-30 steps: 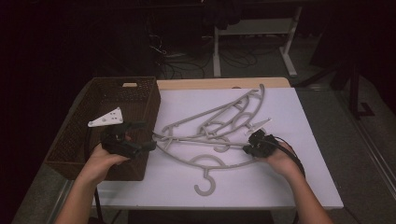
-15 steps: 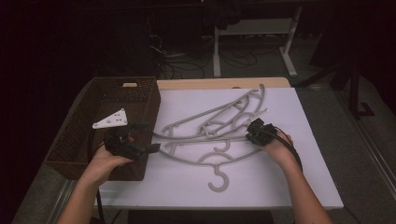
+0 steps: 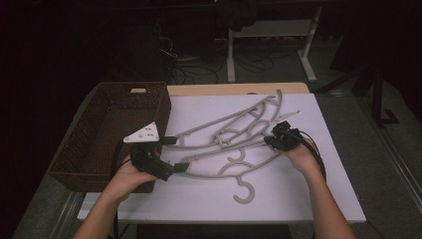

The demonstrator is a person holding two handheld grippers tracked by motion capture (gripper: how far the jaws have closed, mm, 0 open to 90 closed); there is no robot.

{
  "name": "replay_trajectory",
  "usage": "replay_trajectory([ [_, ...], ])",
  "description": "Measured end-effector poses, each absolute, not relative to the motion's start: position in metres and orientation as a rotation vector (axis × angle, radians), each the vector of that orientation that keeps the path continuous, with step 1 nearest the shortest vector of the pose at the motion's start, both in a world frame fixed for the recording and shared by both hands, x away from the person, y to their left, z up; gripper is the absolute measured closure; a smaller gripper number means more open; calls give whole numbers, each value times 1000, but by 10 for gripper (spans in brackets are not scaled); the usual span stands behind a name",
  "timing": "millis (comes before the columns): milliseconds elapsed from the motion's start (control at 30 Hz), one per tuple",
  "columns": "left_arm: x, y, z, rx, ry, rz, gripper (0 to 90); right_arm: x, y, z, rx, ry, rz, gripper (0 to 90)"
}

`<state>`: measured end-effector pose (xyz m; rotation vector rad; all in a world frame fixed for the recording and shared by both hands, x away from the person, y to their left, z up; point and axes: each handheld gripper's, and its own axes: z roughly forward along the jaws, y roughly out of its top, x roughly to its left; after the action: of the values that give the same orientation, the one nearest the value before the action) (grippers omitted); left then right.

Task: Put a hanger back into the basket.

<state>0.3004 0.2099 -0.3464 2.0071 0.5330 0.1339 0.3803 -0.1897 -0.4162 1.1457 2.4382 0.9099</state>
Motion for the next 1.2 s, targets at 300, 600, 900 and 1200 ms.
replay_trajectory([
  [300, 303, 174, -360, 2092, 485, 77, 0, 353, -198, -408, 1154, 2424, 1059, 834],
  [600, 317, 143, -390, 2191, 449, 34, 0, 329, -200, -412, 1161, 2419, 1119, 722],
  [900, 332, 135, -421, 2295, 482, 63, 45, 308, -197, -419, 1141, 2464, 1135, 655],
  [1200, 334, 133, -439, 2389, 426, 89, 201, 303, -198, -425, 1151, 2459, 1144, 519],
])
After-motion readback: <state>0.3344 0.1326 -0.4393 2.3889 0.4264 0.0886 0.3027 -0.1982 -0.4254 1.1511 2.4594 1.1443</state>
